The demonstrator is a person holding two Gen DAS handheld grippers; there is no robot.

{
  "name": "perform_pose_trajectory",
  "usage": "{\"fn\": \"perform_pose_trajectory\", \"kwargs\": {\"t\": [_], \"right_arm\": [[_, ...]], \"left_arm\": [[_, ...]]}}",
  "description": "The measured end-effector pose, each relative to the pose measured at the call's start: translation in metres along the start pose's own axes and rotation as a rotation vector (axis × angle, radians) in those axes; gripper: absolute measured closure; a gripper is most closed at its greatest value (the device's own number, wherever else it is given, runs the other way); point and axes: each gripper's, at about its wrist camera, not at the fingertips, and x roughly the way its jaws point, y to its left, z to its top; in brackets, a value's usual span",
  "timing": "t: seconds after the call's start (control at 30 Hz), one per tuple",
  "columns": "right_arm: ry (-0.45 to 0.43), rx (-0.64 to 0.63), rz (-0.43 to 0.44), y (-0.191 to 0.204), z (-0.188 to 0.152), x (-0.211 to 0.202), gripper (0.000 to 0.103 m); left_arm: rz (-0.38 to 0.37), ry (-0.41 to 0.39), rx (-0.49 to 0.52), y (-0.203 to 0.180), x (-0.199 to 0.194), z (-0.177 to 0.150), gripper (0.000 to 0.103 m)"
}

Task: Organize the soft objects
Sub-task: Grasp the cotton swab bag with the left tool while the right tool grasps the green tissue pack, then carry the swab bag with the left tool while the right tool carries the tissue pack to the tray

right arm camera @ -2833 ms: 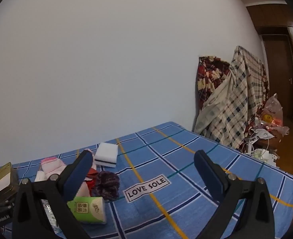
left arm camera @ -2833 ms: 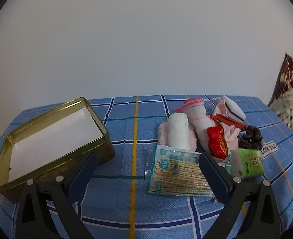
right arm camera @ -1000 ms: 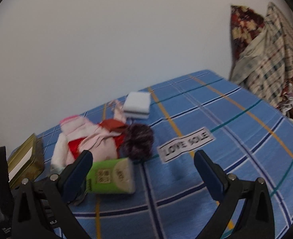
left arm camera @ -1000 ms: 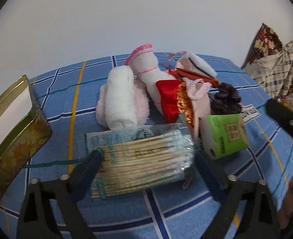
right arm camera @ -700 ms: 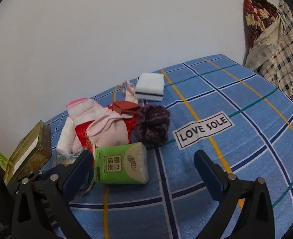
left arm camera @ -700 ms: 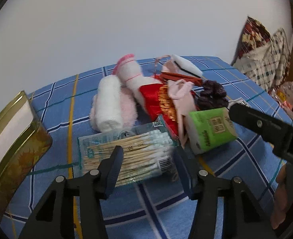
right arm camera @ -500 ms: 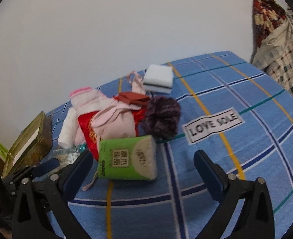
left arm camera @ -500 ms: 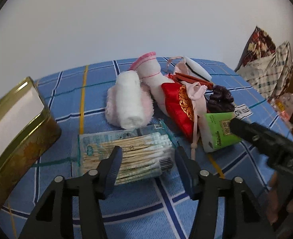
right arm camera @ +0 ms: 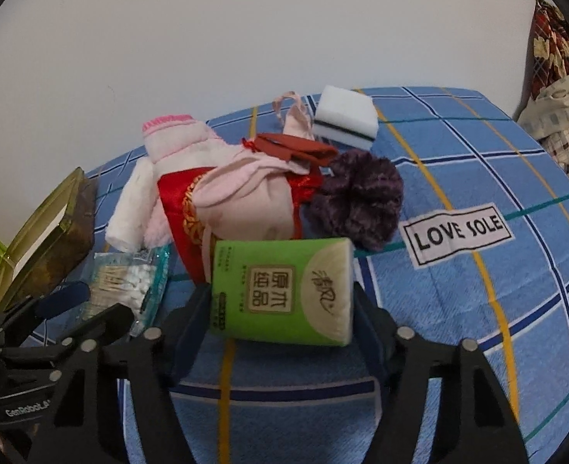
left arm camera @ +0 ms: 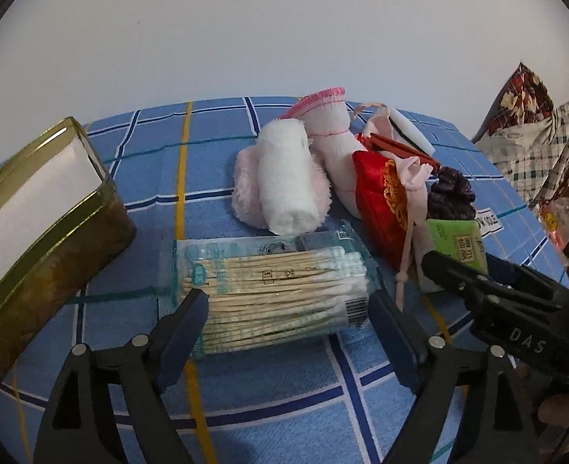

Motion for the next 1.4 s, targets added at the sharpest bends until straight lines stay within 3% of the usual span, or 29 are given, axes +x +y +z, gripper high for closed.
{"fn": "perform_pose_trajectory", "kwargs": {"t": [0.1,0.23,0.33,0.4,0.47,0.57,0.7,0.83,0.93,1.03,1.13,1.17,1.33,1.4], "right_arm": [[-0.024,0.034,0.026,-0.006,-0.002,-0.007,0.037],[-0.130,0.081,0.061,-0.015,-0.001,-0.029,0.037],[-0.178,0.093,0.061,-0.015,0.001,-0.039,0.036],[-0.174,0.094,0.056,-0.015,0.003,-0.038,0.036],[-0.168,0.108,0.073,-0.016,0.004,-0.038,0.036],[-0.169,0.118,0.077,-0.017,0.005,-0.039,0.036],[-0.142,0.133,0.089,-0.020,0.005,-0.034,0.036],[-0.147,0.154,0.098,-0.023,0.005,-0.036,0.036],[-0.158,0.170,0.086,-0.028,0.005,-0.038,0.036],[-0.153,0.194,0.089,-0.033,0.004,-0.037,0.036],[-0.151,0.215,0.090,-0.037,0.004,-0.037,0.036],[-0.151,0.219,0.086,-0.038,0.004,-0.037,0.036],[-0.152,0.230,0.075,-0.041,0.004,-0.037,0.036],[-0.149,0.235,0.076,-0.041,0.005,-0.036,0.036]], "left_arm": [[-0.014,0.011,-0.015,0.007,-0.003,0.002,0.016],[-0.044,-0.025,-0.025,0.019,-0.016,0.003,0.016],[-0.065,0.005,0.003,0.013,-0.010,0.003,0.015],[-0.060,0.038,0.046,0.003,-0.001,0.003,0.015],[-0.003,0.028,0.107,-0.009,0.001,0.002,0.015],[0.014,0.021,0.143,-0.009,-0.004,0.003,0.015],[-0.031,-0.050,0.184,0.003,-0.028,0.011,0.015],[-0.091,-0.058,0.342,-0.002,-0.034,0.022,0.015],[-0.071,0.006,0.472,-0.010,-0.015,0.026,0.015],[-0.107,0.083,0.557,-0.016,0.001,0.023,0.015],[-0.103,0.116,0.664,-0.024,0.011,0.011,0.014],[-0.108,0.095,0.681,-0.025,0.011,0.010,0.014],[-0.127,0.118,0.622,-0.023,0.017,0.012,0.016],[-0.130,0.097,0.602,-0.020,0.012,0.005,0.023]]}}
